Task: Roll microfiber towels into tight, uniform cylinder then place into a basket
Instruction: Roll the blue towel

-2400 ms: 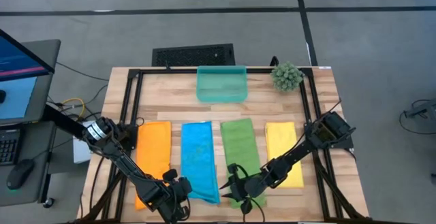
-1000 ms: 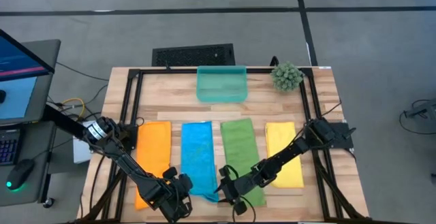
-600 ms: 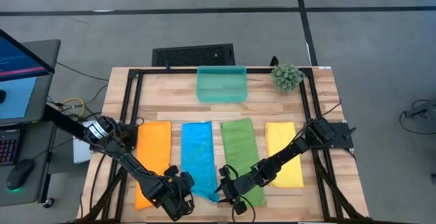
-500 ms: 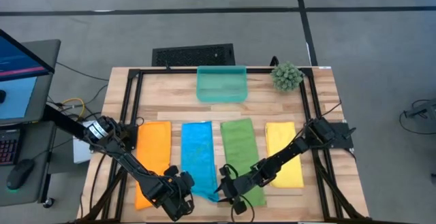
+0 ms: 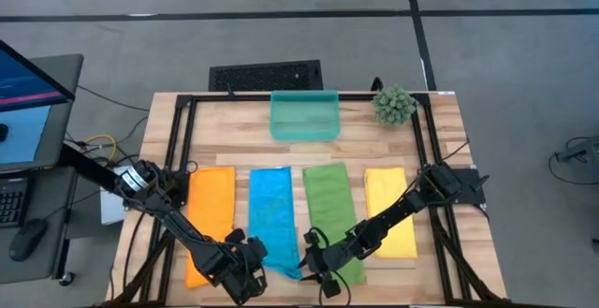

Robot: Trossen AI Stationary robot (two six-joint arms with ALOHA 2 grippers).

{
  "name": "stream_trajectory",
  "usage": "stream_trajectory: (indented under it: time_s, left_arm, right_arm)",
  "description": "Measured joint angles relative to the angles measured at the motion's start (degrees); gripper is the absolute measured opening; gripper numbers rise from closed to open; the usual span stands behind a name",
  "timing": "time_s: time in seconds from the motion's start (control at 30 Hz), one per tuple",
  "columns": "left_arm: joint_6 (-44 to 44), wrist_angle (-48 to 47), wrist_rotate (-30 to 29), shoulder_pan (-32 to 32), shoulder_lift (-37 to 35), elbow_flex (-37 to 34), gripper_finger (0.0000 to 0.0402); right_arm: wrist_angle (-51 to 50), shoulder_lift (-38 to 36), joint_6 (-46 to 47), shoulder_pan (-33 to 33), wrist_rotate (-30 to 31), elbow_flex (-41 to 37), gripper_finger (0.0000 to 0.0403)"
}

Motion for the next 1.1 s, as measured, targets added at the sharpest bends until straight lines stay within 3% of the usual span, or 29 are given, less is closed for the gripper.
stream_trajectory:
  time_s: [0.3, 0.73, 1.1]
  left_arm:
    - [1.13, 0.47, -0.08, -0.14, 0.0, 0.0, 0.0]
    - [-1.42, 0.43, -5.04, -2.84, 0.0, 0.0, 0.0]
    - [-1.91, 0.38, -6.92, -3.69, 0.0, 0.0, 0.0]
  right_arm:
    - [0.87, 0.0, 1.49, 0.64, 0.22, 0.0, 0.0183]
    - [3.32, 0.0, -1.06, -0.21, 3.53, 0.68, 0.0176]
    - [-9.9, 0.0, -1.9, -0.39, 3.2, 8.41, 0.0177]
